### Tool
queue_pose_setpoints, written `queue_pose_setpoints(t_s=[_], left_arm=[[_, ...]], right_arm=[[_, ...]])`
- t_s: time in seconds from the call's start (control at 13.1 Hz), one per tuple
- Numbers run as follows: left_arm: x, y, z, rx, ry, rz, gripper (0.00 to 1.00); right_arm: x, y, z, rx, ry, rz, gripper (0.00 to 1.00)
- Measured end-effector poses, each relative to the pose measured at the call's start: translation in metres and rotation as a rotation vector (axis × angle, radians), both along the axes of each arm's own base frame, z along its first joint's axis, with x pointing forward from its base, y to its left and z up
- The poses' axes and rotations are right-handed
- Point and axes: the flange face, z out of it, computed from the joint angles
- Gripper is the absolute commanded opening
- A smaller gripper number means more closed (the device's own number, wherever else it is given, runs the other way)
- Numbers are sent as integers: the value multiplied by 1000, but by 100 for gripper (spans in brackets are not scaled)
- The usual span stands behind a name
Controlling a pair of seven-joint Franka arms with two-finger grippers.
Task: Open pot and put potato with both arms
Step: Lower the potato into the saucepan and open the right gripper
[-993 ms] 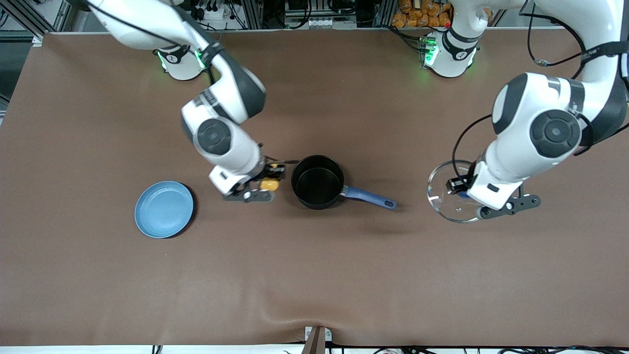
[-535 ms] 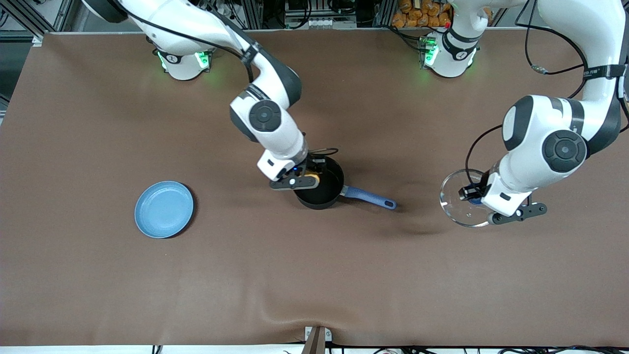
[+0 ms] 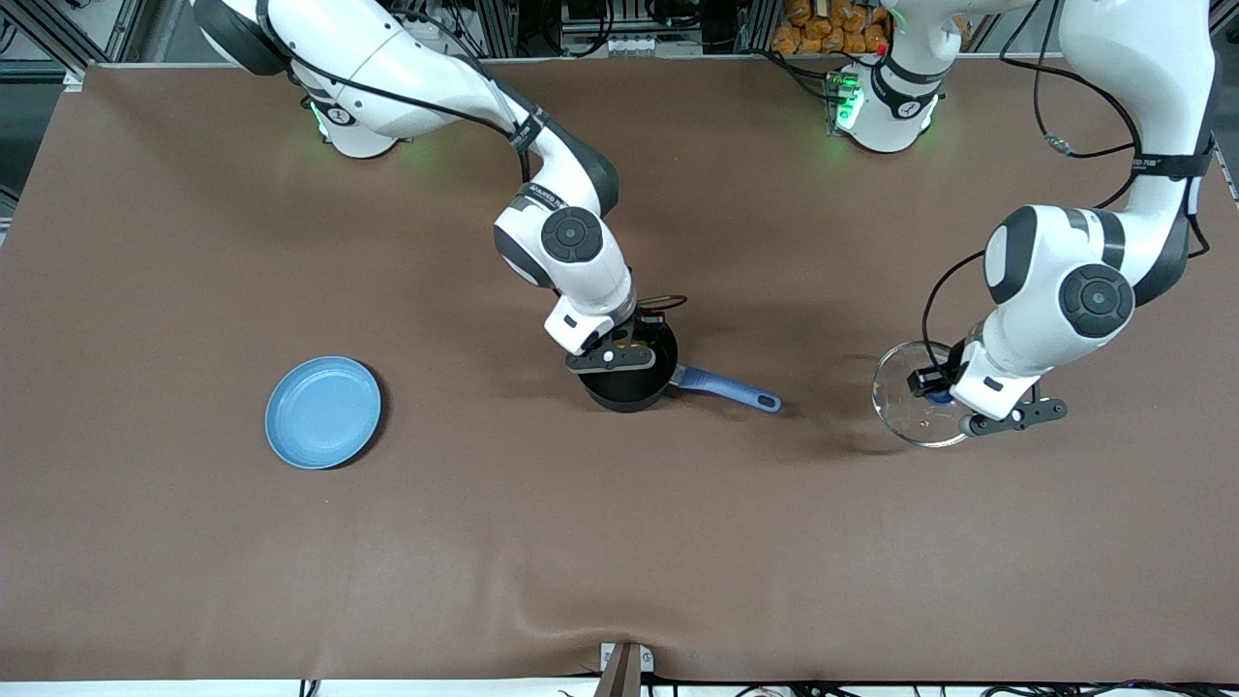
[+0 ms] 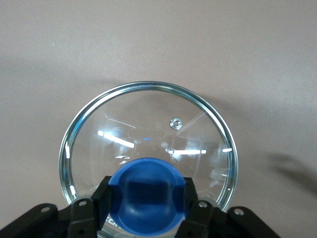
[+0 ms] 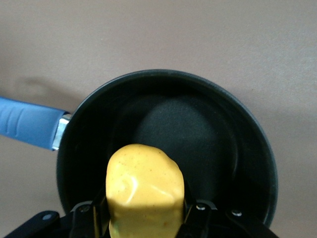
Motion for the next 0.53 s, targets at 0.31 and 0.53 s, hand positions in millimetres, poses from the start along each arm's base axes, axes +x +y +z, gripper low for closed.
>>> queue_pose_setpoints(t_s=[0.31,0.53], left_arm=[[-11,10,-22,-7,-17,-7,0],[-22,20,-40,-13,-34,-20,0]], right_arm=[[11,1,-12,-28,-28,-8,15],[11,11,-27,-42,-35,-10,15]])
